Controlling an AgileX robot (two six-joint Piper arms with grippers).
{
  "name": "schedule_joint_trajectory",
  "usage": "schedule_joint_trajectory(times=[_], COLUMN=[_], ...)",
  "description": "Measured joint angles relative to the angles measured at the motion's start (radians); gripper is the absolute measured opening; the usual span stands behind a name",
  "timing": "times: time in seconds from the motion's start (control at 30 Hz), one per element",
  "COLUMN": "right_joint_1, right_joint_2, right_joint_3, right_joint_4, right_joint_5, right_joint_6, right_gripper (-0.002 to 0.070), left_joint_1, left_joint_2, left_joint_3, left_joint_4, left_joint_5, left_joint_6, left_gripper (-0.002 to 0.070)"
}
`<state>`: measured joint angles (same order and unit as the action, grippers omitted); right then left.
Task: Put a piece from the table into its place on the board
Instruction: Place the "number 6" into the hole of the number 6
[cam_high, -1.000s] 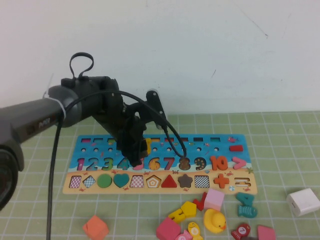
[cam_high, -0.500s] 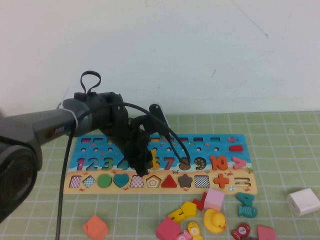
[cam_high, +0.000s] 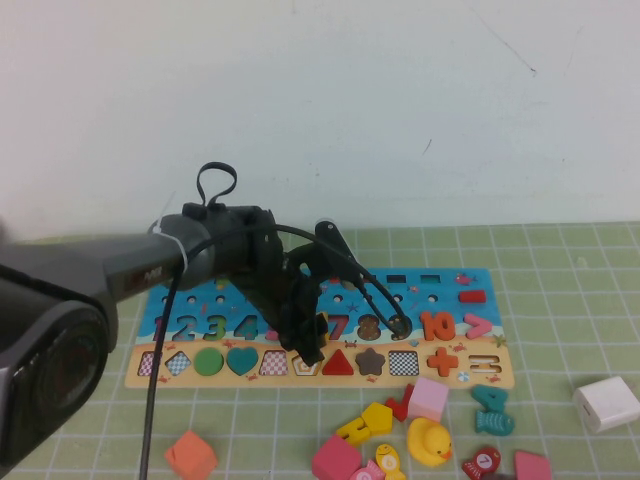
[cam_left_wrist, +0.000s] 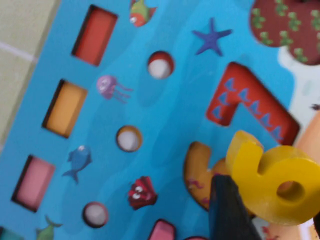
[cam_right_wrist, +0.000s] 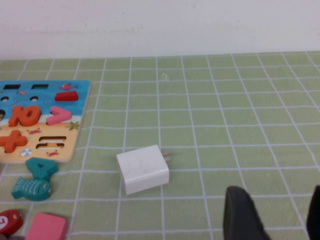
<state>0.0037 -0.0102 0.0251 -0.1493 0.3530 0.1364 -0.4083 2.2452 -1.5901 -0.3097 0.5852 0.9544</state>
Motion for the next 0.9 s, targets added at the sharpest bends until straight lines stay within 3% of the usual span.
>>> schedule_joint_trajectory(times=[0.37, 0.9], right_joint_1=[0.0, 0.0], right_joint_2=[0.0, 0.0], right_joint_3=[0.0, 0.0], right_joint_4=[0.0, 0.0], right_joint_5=[0.0, 0.0], right_joint_6=[0.0, 0.0], right_gripper=[0.0281, 0.0281], left_joint_1=[-0.004, -0.004], left_joint_2=[0.01, 0.01], left_joint_3=[0.0, -0.004], left_joint_4=[0.128, 0.134], left_joint_5=[-0.027, -0.052], left_joint_6=[-0.17, -0.187], left_gripper=[0.0315, 0.0315])
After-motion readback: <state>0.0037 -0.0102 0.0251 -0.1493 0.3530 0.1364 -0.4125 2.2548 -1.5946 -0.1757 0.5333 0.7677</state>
